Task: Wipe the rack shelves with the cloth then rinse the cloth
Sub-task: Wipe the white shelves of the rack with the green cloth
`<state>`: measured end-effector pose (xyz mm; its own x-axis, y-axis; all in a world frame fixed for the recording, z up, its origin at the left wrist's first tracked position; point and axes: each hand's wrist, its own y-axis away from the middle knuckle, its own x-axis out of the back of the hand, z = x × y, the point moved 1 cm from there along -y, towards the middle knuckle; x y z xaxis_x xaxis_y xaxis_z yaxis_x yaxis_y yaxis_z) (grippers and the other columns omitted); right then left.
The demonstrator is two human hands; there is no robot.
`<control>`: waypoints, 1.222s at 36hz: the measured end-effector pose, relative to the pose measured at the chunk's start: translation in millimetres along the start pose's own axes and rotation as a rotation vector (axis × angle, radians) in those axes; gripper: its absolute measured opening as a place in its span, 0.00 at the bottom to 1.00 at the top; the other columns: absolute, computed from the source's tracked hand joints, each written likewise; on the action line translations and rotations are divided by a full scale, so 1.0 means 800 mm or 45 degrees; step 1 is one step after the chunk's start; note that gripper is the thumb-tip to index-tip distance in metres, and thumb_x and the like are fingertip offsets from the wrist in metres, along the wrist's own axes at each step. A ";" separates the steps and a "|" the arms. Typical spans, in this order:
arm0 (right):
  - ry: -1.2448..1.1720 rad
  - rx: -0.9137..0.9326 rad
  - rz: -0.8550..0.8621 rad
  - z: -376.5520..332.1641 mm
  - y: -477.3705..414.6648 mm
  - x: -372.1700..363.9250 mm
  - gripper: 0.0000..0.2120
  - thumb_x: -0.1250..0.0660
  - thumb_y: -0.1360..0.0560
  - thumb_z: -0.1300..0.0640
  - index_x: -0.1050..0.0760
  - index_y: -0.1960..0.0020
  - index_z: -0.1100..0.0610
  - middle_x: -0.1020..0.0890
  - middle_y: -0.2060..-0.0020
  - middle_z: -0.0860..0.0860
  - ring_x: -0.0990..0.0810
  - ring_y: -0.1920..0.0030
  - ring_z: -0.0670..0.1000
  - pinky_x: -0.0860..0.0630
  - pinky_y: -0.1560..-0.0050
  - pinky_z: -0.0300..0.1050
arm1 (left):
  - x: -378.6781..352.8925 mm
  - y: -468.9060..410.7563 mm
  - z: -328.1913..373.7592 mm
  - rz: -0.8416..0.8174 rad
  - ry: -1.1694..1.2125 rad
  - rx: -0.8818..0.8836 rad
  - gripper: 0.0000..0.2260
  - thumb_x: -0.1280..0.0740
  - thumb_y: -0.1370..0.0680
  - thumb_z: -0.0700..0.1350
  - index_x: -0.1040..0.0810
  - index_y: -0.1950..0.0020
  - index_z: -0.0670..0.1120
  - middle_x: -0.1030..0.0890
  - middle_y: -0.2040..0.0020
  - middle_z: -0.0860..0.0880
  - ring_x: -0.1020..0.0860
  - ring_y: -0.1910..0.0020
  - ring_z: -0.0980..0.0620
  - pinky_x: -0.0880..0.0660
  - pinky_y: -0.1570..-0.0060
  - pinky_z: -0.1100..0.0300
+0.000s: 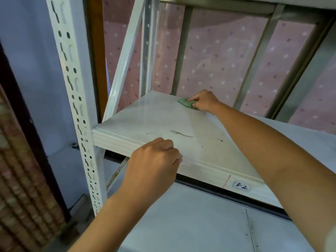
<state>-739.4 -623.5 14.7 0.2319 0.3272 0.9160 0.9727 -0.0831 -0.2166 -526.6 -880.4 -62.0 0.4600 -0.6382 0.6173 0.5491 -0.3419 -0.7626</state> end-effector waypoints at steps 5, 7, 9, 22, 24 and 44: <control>-0.080 0.034 -0.021 -0.029 -0.010 -0.020 0.15 0.32 0.25 0.62 0.18 0.40 0.51 0.18 0.40 0.50 0.21 0.41 0.51 0.29 0.37 0.36 | -0.002 0.002 -0.002 0.005 0.007 -0.019 0.07 0.27 0.27 0.40 0.16 0.65 0.49 0.24 0.67 0.54 0.28 0.67 0.53 0.28 0.76 0.54; -0.126 0.113 -0.101 -0.040 0.004 -0.020 0.17 0.32 0.26 0.63 0.18 0.40 0.49 0.18 0.40 0.49 0.21 0.42 0.49 0.30 0.41 0.33 | -0.002 0.002 -0.002 0.020 0.014 -0.019 0.07 0.26 0.28 0.39 0.15 0.64 0.49 0.24 0.67 0.54 0.27 0.67 0.53 0.28 0.76 0.54; -0.178 0.206 -0.229 -0.051 0.027 -0.015 0.18 0.32 0.26 0.64 0.18 0.41 0.48 0.18 0.39 0.46 0.22 0.41 0.45 0.31 0.39 0.33 | -0.002 0.002 -0.002 0.033 0.021 -0.031 0.06 0.25 0.28 0.39 0.14 0.62 0.49 0.23 0.67 0.54 0.27 0.67 0.53 0.28 0.76 0.55; 0.162 0.319 -0.089 -0.121 0.098 -0.017 0.14 0.31 0.24 0.57 0.19 0.39 0.47 0.15 0.48 0.46 0.21 0.56 0.45 0.30 0.51 0.33 | -0.003 0.026 0.002 -0.014 -0.026 -0.166 0.06 0.30 0.27 0.35 0.16 0.55 0.45 0.22 0.61 0.51 0.27 0.63 0.51 0.27 0.67 0.56; 0.153 0.225 -0.055 -0.144 0.082 -0.030 0.15 0.33 0.23 0.59 0.19 0.38 0.51 0.18 0.39 0.49 0.21 0.42 0.52 0.29 0.41 0.37 | 0.003 0.034 0.004 -0.037 0.014 -0.207 0.08 0.31 0.24 0.38 0.16 0.47 0.44 0.18 0.54 0.50 0.23 0.57 0.50 0.22 0.58 0.57; 0.020 0.203 0.106 -0.328 0.214 -0.097 0.11 0.35 0.27 0.59 0.16 0.48 0.51 0.21 0.57 0.53 0.24 0.59 0.57 0.27 0.60 0.46 | 0.091 0.058 -0.125 0.315 0.075 -0.277 0.10 0.34 0.27 0.36 0.20 0.68 0.43 0.23 0.69 0.49 0.27 0.68 0.48 0.28 0.67 0.52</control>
<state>-592.0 -910.4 -4.9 0.3128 0.3105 0.8976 0.9390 0.0413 -0.3414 -537.7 -1011.7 -71.7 0.5159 -0.7569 0.4012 0.2614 -0.3068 -0.9151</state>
